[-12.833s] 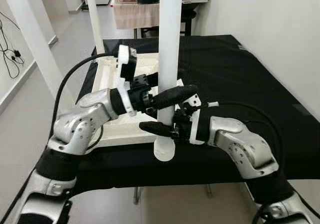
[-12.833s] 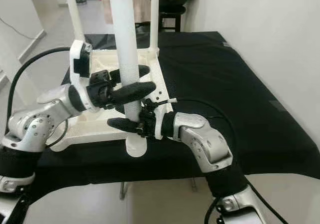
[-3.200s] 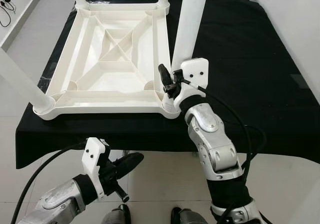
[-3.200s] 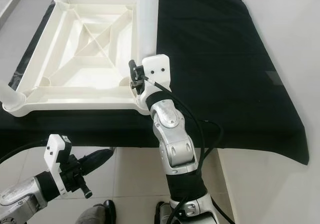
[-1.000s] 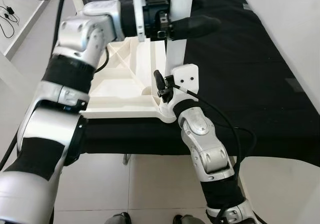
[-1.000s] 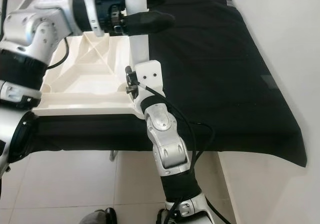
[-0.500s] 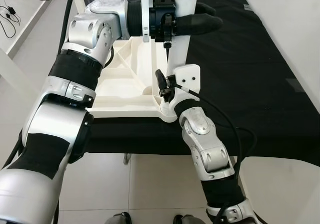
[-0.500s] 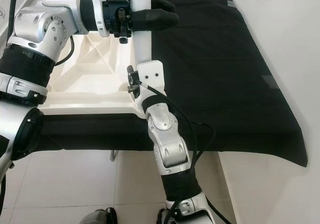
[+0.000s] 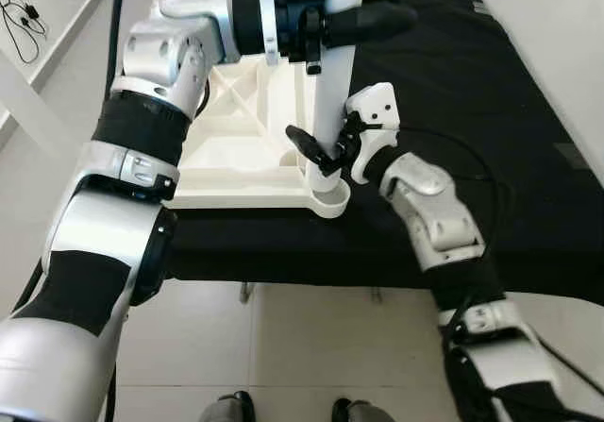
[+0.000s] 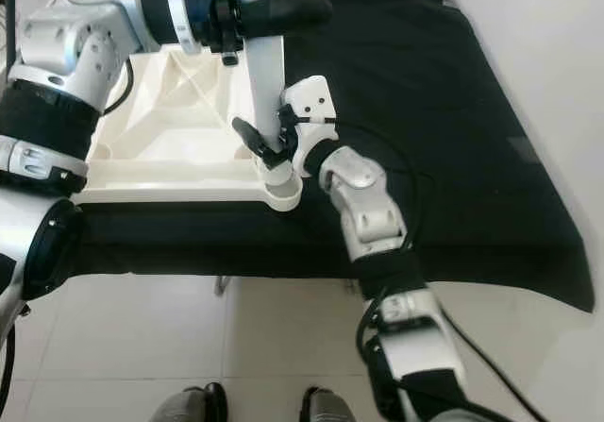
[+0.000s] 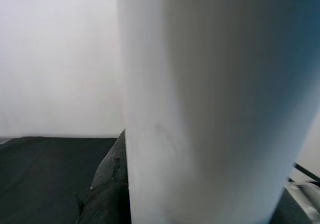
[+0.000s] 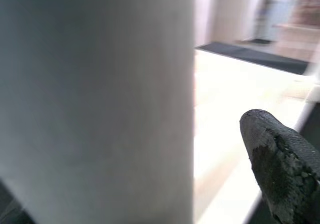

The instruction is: Building children table

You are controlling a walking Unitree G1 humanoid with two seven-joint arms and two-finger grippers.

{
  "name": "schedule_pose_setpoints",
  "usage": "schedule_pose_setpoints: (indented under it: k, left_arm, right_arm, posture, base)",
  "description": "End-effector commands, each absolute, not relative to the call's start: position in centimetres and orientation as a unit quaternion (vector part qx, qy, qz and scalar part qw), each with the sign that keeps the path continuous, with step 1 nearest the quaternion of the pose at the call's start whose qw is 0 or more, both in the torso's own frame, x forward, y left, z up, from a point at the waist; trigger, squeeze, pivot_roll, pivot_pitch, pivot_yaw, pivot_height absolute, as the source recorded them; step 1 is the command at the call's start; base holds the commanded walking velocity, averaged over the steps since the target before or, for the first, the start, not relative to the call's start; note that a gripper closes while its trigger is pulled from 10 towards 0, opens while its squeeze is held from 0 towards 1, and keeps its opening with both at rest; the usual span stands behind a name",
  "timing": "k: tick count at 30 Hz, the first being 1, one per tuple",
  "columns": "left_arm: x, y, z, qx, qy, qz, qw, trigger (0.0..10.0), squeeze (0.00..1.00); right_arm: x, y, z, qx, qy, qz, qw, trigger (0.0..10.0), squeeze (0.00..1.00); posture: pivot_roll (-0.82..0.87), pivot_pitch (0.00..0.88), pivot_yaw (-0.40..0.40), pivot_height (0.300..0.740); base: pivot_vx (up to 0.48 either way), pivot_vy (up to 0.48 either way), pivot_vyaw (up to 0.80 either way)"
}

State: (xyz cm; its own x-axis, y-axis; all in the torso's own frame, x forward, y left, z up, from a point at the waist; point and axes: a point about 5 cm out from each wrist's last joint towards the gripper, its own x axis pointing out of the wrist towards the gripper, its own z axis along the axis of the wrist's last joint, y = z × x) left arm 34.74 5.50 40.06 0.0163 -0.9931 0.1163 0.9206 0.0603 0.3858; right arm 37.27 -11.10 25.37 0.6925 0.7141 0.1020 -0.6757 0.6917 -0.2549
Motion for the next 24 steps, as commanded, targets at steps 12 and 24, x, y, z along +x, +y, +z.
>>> schedule_pose_setpoints:
  k: [12,24]
  left_arm:
    - [33.4,5.1,40.3,0.041,-0.165,-0.754,0.634,0.0,0.00]
    - [31.4,5.5,40.7,0.045,-0.165,-0.822,0.543,0.0,0.00]
  right_arm:
    - [37.4,-10.6,27.1,-0.082,-0.112,0.540,0.830,10.0,0.00]
    - [36.0,-9.7,26.2,-0.083,-0.098,0.631,0.765,0.0,0.00]
  posture:
    - [0.04,0.178,0.012,0.740]
    - [0.02,0.168,0.012,0.740]
  base:
    - [0.000,0.000,0.00]
    - [0.000,0.000,0.00]
